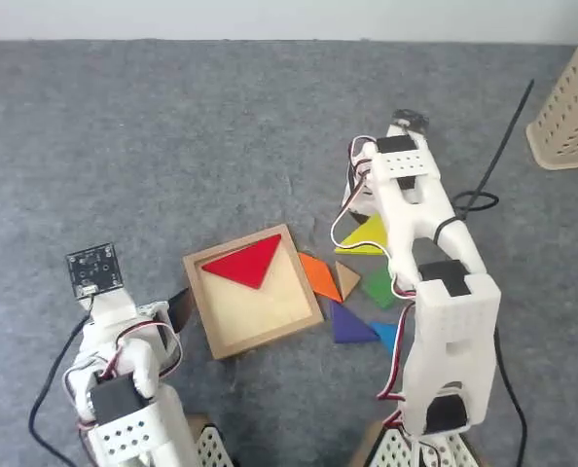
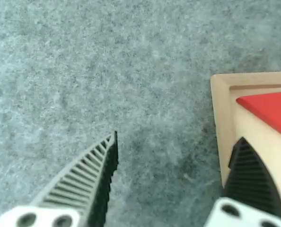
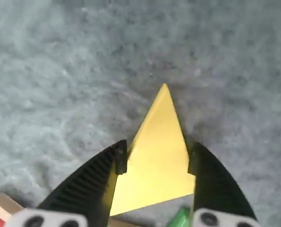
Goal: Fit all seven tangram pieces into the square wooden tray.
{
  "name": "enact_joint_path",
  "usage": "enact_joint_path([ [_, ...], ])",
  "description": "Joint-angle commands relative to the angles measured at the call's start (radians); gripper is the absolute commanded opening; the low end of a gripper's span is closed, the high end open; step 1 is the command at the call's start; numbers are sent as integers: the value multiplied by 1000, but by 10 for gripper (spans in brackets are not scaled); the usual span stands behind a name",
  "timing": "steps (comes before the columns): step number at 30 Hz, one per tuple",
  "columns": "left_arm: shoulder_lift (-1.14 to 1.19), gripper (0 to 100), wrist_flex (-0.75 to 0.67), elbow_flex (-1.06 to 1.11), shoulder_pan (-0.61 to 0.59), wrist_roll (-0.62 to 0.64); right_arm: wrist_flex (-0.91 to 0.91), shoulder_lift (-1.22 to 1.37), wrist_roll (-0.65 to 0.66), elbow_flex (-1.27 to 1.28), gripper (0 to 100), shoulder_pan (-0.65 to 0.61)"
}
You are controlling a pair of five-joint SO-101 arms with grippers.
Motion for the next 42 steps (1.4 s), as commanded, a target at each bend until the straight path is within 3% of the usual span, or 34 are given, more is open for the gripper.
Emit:
enact_joint_path([
  [1, -14, 354, 6, -13, -5, -2, 22, -7, 126, -52, 184, 12],
  [3, -14, 354, 6, -13, -5, -2, 35, -13, 183, -66, 184, 12],
  [7, -14, 354, 6, -13, -5, -2, 88, -2, 488, -158, 184, 5],
  [9, -14, 354, 6, -13, -5, -2, 120, -1, 580, -173, 184, 2],
  [17, -14, 354, 6, -13, -5, -2, 226, -122, 614, -167, 210, -64],
  [21, -14, 354, 6, -13, -5, -2, 205, -243, 592, -18, 246, -74],
  [24, -14, 354, 6, -13, -5, -2, 73, -343, 523, 164, 247, -77],
  [28, -14, 354, 6, -13, -5, -2, -81, -384, 321, 322, 249, -71],
  [31, -14, 354, 6, -13, -5, -2, -107, -348, 195, 331, 264, -65],
  [36, -14, 354, 6, -13, -5, -2, -101, -237, 77, 259, 392, -64],
  [42, -14, 354, 6, -13, -5, -2, -101, -140, 57, 206, 365, -61],
])
